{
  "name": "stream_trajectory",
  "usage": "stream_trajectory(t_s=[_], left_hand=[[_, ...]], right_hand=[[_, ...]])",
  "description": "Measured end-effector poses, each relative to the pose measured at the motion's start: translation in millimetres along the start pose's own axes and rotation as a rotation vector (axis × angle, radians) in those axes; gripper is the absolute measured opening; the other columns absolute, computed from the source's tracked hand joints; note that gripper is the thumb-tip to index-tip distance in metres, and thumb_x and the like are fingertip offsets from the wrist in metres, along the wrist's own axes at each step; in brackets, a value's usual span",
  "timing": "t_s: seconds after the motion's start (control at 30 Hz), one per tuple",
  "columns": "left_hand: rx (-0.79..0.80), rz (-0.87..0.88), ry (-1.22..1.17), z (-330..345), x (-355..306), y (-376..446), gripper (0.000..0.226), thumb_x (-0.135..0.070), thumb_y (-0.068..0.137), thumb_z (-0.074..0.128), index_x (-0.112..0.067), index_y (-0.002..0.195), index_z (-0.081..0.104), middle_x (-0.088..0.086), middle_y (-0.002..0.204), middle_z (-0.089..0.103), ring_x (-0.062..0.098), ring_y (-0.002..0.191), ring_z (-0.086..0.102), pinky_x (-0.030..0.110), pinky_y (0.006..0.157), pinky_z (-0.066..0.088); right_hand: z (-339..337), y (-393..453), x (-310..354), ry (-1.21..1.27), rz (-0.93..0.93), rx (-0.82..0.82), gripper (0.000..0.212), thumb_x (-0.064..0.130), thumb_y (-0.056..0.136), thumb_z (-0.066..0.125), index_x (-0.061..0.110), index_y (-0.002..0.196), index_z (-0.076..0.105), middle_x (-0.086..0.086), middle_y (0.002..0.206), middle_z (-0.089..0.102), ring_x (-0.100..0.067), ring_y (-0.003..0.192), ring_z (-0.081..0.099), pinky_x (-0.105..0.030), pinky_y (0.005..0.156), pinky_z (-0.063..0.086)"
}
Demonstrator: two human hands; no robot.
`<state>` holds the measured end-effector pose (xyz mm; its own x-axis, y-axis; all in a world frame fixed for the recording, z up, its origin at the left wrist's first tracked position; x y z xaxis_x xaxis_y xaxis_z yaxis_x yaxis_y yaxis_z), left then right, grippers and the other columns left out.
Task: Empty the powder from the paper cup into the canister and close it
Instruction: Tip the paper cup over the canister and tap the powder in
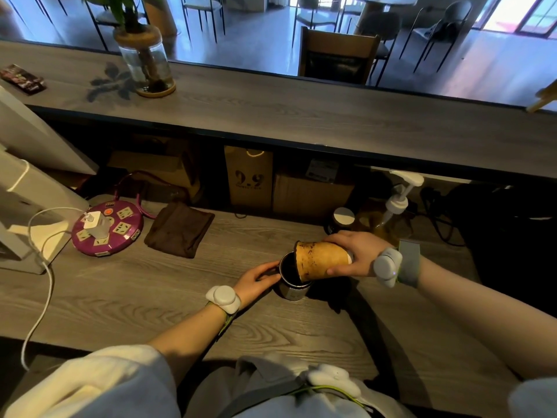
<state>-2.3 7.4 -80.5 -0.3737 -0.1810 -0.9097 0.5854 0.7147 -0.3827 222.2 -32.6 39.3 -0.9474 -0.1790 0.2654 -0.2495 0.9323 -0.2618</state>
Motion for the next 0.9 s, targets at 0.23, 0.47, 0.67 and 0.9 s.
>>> stream_trajectory(t_s=[0.23, 0.47, 0.67, 0.9], left_hand=[[0.010, -0.005, 0.009, -0.8, -1.8, 0.2, 0.046, -0.021, 0.091, 0.056, -0.019, 0.136, 0.046, -0.004, 0.128, 0.053, 0.003, 0.112, 0.049, -0.002, 0.074, 0.042], [0.006, -0.005, -0.016, -0.6, -2.6, -0.2, 0.047, -0.022, 0.091, 0.057, -0.018, 0.137, 0.047, -0.003, 0.130, 0.054, 0.006, 0.116, 0.050, 0.005, 0.080, 0.044], [0.012, -0.007, -0.045, 0.0, -2.0, 0.1, 0.046, -0.022, 0.091, 0.057, -0.018, 0.136, 0.048, -0.005, 0.127, 0.055, 0.009, 0.120, 0.050, 0.009, 0.085, 0.043], [-0.001, -0.018, -0.062, -0.1, -1.4, 0.9, 0.045, -0.020, 0.091, 0.056, -0.016, 0.136, 0.048, 0.000, 0.131, 0.054, 0.009, 0.118, 0.049, 0.022, 0.099, 0.038]], right_hand=[[0.7, 0.4, -1.3, 0.008, 0.005, 0.009, 0.078, 0.069, 0.071, 0.058, 0.026, 0.134, 0.042, 0.000, 0.123, 0.057, -0.017, 0.106, 0.058, -0.033, 0.085, 0.053], [1.9, -1.9, -1.5, 0.033, 0.022, 0.004, 0.076, 0.065, 0.073, 0.060, 0.026, 0.135, 0.041, 0.000, 0.126, 0.057, -0.018, 0.109, 0.057, -0.033, 0.087, 0.052], [1.4, -1.5, -2.0, 0.050, 0.026, 0.009, 0.077, 0.067, 0.071, 0.061, 0.026, 0.134, 0.042, 0.000, 0.126, 0.057, -0.018, 0.109, 0.058, -0.035, 0.087, 0.052], [0.0, 0.5, -1.0, 0.043, 0.023, 0.012, 0.079, 0.068, 0.070, 0.061, 0.026, 0.133, 0.043, 0.000, 0.125, 0.058, -0.017, 0.108, 0.058, -0.035, 0.087, 0.053]])
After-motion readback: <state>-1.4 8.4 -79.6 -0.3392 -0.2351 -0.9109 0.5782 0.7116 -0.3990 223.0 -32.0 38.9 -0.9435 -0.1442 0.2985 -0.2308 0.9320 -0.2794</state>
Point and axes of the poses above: each hand's wrist, its own y-axis towards the middle knuckle, its own z-axis out of the palm, x = y × z, the point moved 5 cm from there along y, towards the middle knuckle
